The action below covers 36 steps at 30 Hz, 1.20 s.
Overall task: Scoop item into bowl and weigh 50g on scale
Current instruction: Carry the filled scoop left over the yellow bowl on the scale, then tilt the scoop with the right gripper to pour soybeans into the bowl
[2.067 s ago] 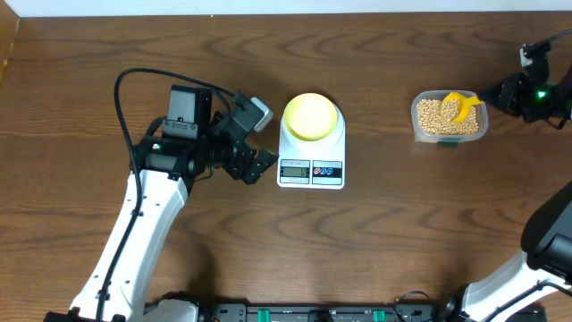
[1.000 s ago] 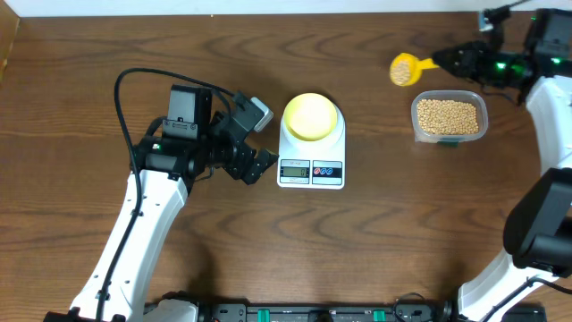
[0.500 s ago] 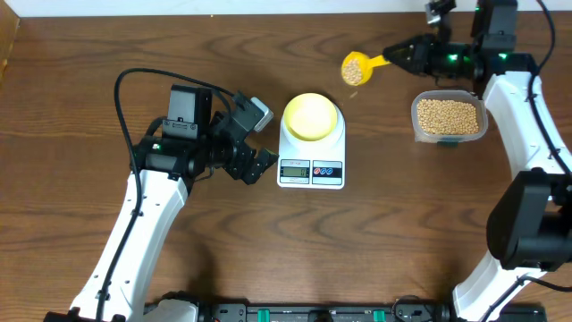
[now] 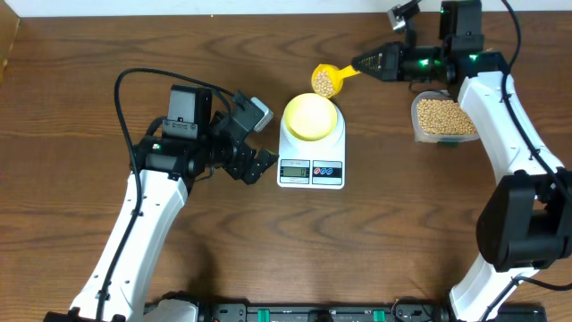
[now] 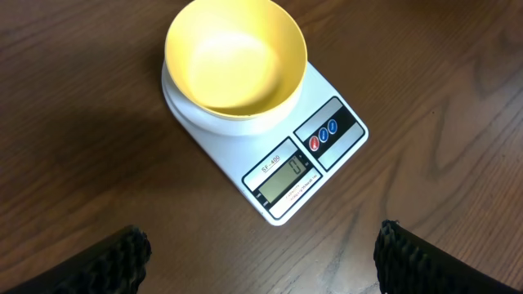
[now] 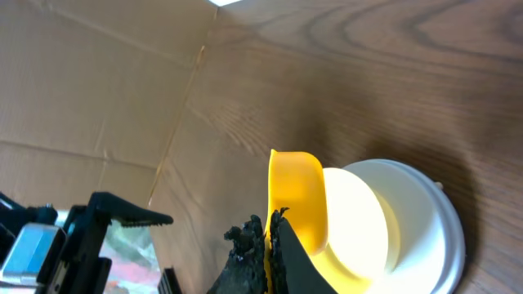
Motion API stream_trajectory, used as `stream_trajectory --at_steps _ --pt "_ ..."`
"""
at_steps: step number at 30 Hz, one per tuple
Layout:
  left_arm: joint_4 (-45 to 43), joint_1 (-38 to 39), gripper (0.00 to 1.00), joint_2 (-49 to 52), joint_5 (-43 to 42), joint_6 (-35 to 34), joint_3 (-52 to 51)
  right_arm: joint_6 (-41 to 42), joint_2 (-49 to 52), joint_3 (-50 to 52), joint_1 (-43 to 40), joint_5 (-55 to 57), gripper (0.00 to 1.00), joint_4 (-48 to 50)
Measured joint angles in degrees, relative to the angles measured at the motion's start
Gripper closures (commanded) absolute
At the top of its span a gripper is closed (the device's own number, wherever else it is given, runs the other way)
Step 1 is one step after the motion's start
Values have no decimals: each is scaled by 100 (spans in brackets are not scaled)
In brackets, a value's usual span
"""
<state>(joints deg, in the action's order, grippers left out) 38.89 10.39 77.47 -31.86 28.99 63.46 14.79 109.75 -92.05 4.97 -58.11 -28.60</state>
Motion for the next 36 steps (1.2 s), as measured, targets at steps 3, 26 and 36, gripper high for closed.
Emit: stream_trajectory --at_steps 3,26,36 --pt "0 0 10 0 0 0 0 -232 0 0 55 -42 99 -103" --pt "0 0 10 0 0 0 0 -1784 0 0 61 131 99 -181" --pt "0 0 10 0 0 0 0 -2157 0 0 184 155 99 -229"
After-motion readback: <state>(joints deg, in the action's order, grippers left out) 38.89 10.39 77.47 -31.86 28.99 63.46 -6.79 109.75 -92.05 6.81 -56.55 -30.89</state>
